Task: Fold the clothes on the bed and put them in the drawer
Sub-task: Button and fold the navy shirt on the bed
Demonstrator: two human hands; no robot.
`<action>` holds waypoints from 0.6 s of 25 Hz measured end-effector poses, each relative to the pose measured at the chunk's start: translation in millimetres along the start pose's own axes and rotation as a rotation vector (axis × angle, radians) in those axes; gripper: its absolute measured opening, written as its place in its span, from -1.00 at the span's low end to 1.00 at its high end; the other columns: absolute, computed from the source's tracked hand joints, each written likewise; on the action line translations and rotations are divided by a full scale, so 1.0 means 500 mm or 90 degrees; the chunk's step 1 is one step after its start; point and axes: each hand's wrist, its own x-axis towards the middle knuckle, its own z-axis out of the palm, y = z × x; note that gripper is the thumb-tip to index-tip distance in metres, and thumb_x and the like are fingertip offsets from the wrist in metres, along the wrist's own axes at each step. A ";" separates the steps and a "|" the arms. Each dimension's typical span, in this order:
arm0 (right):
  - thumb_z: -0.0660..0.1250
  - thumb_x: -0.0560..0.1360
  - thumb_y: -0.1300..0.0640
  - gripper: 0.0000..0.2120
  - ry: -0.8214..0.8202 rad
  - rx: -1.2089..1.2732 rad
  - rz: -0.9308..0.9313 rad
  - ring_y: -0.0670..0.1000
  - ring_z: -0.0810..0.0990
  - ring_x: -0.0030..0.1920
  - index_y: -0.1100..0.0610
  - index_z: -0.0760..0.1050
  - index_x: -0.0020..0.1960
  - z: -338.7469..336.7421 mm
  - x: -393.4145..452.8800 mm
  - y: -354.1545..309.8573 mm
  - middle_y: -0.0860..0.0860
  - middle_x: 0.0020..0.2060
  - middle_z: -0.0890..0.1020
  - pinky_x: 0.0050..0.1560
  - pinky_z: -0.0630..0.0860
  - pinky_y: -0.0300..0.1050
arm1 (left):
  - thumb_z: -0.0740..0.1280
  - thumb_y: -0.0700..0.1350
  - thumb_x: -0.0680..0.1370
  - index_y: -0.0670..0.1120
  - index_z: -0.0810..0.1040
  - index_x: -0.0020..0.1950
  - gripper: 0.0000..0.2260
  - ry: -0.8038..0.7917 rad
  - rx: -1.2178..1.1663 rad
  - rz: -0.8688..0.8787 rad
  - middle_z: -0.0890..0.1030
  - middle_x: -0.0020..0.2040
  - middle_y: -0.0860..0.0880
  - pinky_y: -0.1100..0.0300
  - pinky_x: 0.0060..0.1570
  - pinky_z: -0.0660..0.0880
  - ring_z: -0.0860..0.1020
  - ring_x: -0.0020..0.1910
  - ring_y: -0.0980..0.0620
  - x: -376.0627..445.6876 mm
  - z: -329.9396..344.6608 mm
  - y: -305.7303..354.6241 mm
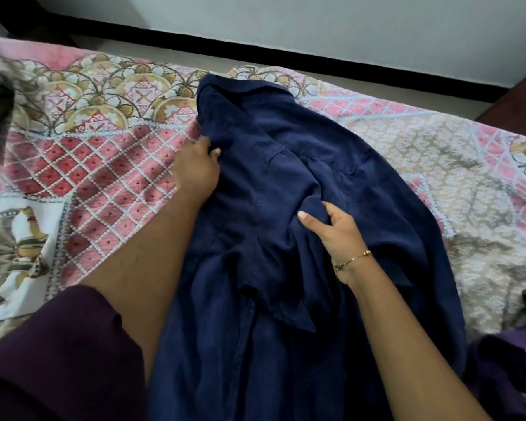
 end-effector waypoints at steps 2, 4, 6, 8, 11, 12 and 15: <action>0.33 0.48 0.25 -0.84 -0.030 0.102 0.032 -0.02 0.64 -0.08 0.14 0.55 0.06 0.029 0.013 -0.016 0.01 -0.10 0.67 -0.07 0.60 -0.21 | 0.13 -0.11 0.62 -0.26 0.47 0.16 -0.74 0.073 -0.094 -0.057 0.53 0.12 -0.31 0.00 0.00 0.33 0.48 0.11 -0.25 0.014 -0.016 -0.010; 0.28 0.50 0.27 -0.78 -0.118 0.168 0.060 -0.03 0.65 -0.14 0.19 0.52 0.15 0.072 0.020 -0.034 0.04 -0.10 0.67 -0.08 0.58 -0.19 | 0.11 -0.18 0.61 -0.30 0.48 0.15 -0.74 0.107 -0.176 -0.151 0.53 0.14 -0.32 0.06 0.00 0.26 0.48 0.12 -0.23 0.047 -0.043 -0.040; 0.22 0.53 0.30 -0.78 -0.227 0.163 0.067 -0.07 0.62 -0.13 0.16 0.52 0.13 0.134 0.022 -0.050 0.01 -0.11 0.66 -0.01 0.55 -0.22 | 0.10 -0.24 0.59 -0.34 0.48 0.16 -0.73 0.050 -0.180 -0.228 0.51 0.18 -0.33 0.07 0.04 0.28 0.47 0.15 -0.24 0.088 -0.059 -0.086; 0.15 0.55 0.33 -0.74 -0.310 0.136 0.067 -0.13 0.59 -0.10 0.16 0.47 0.19 0.209 0.028 -0.057 -0.02 -0.07 0.64 0.04 0.50 -0.32 | 0.10 -0.25 0.59 -0.36 0.45 0.21 -0.72 -0.013 -0.169 -0.277 0.49 0.23 -0.34 0.06 0.14 0.34 0.46 0.21 -0.25 0.111 -0.069 -0.118; 0.09 0.59 0.31 -0.66 -0.358 0.099 0.055 -0.23 0.55 -0.05 0.26 0.36 0.34 0.290 0.042 -0.066 -0.02 0.09 0.54 0.05 0.45 -0.46 | 0.11 -0.03 0.64 -0.29 0.47 0.18 -0.65 -0.003 -0.192 -0.212 0.54 0.18 -0.25 0.08 0.09 0.36 0.48 0.17 -0.19 0.122 -0.080 -0.118; 0.07 0.59 0.31 -0.66 -0.362 0.084 0.044 -0.30 0.54 -0.06 0.28 0.35 0.35 0.306 0.049 -0.065 -0.02 0.11 0.51 0.04 0.43 -0.50 | 0.14 0.06 0.62 -0.26 0.50 0.12 -0.61 0.009 -0.207 -0.167 0.57 0.11 -0.22 0.11 0.01 0.36 0.50 0.11 -0.16 0.126 -0.085 -0.116; 0.06 0.61 0.28 -0.69 -0.347 0.058 0.023 -0.23 0.50 0.13 0.21 0.39 0.31 0.332 0.069 -0.050 0.01 0.21 0.48 0.28 0.35 -0.36 | 0.29 0.22 0.50 -0.16 0.54 -0.10 -0.58 -0.050 -0.198 -0.052 0.57 -0.14 -0.14 0.13 -0.12 0.39 0.52 -0.11 -0.06 0.134 -0.089 -0.093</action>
